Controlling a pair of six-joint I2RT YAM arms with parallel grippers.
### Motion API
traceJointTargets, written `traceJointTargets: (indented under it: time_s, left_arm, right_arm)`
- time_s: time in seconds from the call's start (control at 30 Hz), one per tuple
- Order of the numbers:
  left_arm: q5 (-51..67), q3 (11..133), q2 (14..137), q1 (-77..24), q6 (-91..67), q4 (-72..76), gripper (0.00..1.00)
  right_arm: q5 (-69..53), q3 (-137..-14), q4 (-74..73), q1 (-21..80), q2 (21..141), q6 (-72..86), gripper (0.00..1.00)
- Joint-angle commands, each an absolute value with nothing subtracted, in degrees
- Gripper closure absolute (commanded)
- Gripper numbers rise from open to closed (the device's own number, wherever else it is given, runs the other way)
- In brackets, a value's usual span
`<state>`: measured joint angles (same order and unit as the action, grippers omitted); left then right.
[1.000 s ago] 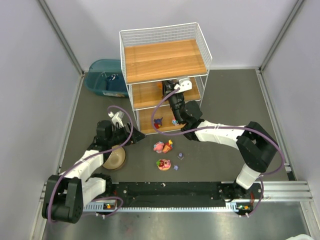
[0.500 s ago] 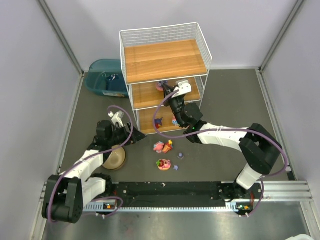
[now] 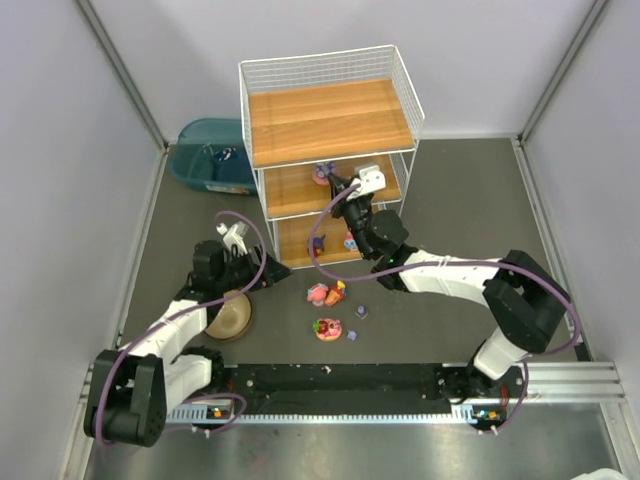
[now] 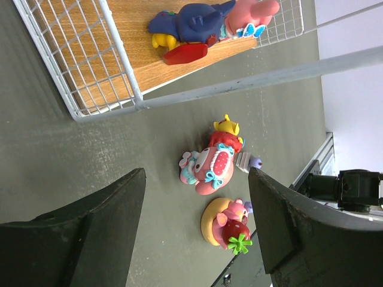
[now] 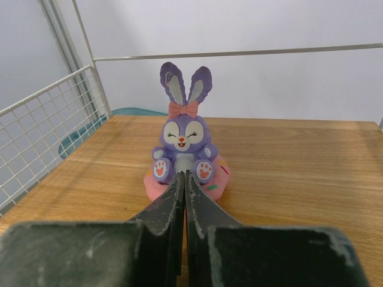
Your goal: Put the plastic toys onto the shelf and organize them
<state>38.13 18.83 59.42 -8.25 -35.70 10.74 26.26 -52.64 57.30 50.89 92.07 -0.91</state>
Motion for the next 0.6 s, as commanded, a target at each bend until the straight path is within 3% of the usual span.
traceJointTargets:
  time_s: [0.0,0.43,0.53,0.57]
  left_arm:
    - [39.29,20.04,58.98,-8.17,-35.24,13.8,0.25]
    - [39.29,20.04,58.54,-8.17,-35.33,13.62,0.25]
    - [39.2,20.04,58.62,-8.26,-35.42,13.62,0.25]
    - [39.29,20.04,58.62,-8.17,-35.42,13.62,0.25]
  right_arm:
    - [26.89,-51.86,57.39,51.15,89.04,-0.7,1.0]
    - [26.02,-51.15,57.13,52.47,85.87,-6.67,1.0]
    - [25.05,-51.85,56.08,53.09,85.61,-9.4,0.7]
    - [24.79,-52.38,55.2,53.26,85.69,-10.19,0.51]
